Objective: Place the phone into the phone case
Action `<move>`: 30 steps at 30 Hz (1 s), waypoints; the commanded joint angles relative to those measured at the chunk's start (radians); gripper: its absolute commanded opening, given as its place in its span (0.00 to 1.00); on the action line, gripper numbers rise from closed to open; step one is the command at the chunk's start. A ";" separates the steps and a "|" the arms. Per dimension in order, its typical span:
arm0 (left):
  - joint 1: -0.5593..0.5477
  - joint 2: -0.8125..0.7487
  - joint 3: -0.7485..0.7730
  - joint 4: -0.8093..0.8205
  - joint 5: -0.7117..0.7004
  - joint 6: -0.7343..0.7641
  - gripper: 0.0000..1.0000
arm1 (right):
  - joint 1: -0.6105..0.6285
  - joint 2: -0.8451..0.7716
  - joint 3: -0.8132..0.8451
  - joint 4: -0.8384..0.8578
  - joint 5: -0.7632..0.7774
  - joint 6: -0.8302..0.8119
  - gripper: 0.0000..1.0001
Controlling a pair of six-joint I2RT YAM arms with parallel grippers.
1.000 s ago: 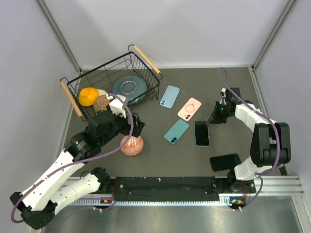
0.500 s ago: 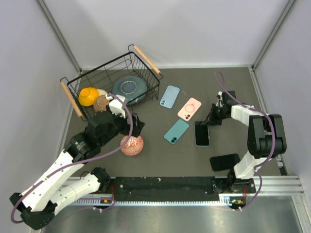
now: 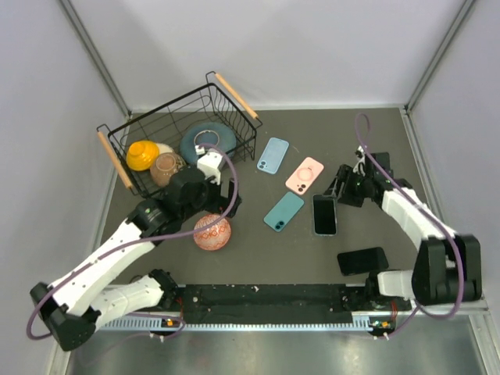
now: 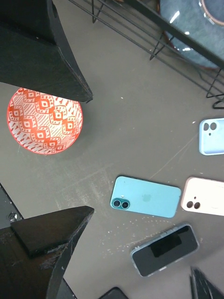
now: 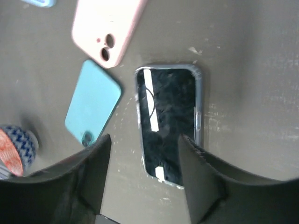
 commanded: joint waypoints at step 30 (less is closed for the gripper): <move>-0.133 0.954 0.485 0.049 0.118 0.085 0.99 | 0.034 -0.852 -0.178 -0.120 0.061 0.026 0.99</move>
